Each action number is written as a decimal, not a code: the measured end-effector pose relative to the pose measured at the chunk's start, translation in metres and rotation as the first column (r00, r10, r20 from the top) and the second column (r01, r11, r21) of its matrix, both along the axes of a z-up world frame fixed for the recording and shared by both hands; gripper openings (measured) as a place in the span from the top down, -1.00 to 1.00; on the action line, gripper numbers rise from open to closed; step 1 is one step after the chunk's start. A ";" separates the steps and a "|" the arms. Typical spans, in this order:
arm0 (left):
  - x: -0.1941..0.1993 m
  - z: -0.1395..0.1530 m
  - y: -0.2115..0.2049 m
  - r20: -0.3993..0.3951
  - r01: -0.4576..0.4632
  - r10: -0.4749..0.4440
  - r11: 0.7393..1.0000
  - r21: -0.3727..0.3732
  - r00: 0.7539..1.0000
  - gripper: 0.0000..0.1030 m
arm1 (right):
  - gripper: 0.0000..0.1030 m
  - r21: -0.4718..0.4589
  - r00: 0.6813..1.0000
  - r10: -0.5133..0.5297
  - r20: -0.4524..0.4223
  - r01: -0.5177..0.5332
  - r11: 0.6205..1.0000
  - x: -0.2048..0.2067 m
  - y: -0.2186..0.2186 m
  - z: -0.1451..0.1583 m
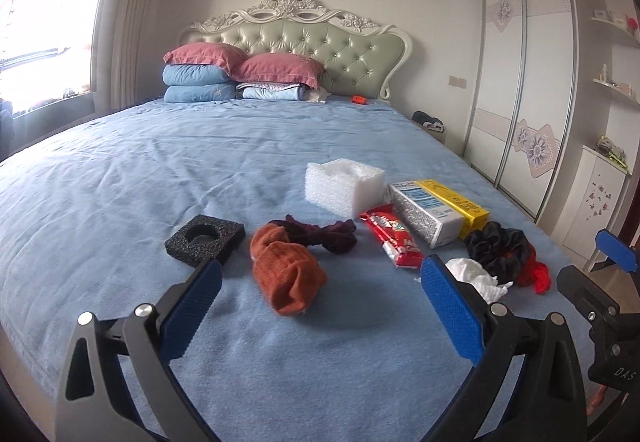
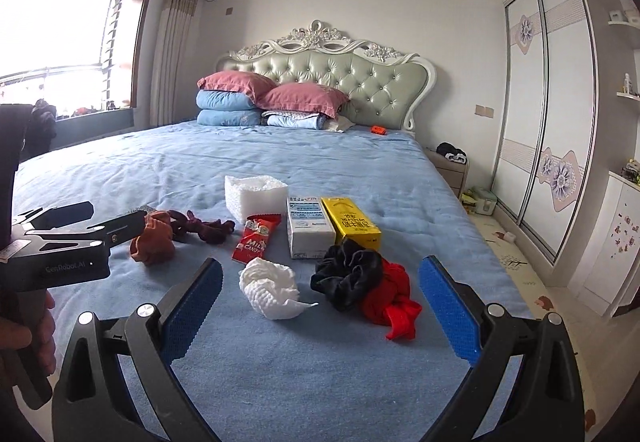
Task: Collect trash
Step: 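Move both tools back over the bed toward the orange sock and tissue, then grasp the orange sock with the left tool while the right tool grasps the white tissue, then carry both items over the yellow bucket and open both tools to drop them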
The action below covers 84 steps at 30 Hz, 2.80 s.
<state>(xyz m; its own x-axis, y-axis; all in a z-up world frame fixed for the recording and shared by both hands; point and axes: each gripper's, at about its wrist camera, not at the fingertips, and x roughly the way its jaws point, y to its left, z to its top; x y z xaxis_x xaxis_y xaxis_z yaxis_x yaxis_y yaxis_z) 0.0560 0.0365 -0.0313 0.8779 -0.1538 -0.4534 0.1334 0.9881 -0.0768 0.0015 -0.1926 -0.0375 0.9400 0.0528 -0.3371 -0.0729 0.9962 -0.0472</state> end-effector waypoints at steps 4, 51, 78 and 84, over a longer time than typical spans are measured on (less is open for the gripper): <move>0.008 -0.006 0.009 -0.022 0.014 -0.014 1.000 -0.006 1.000 -0.93 | -0.84 0.026 0.997 0.047 -0.055 -0.046 0.999 0.015 0.009 -0.003; 0.056 -0.017 0.001 -0.257 0.064 -0.076 0.997 -0.053 0.963 0.40 | 0.52 0.150 0.909 0.268 -0.321 -0.230 0.961 0.068 0.017 -0.010; -0.013 -0.012 -0.387 -0.308 0.736 -0.705 0.676 -0.022 0.639 0.37 | 0.52 0.221 0.934 -0.246 -0.257 0.305 0.926 -0.063 -0.289 -0.029; -0.010 -0.030 -0.462 -0.381 0.797 -0.736 0.603 0.004 0.559 0.36 | 0.52 0.223 0.888 -0.320 -0.331 0.403 0.888 -0.075 -0.339 -0.054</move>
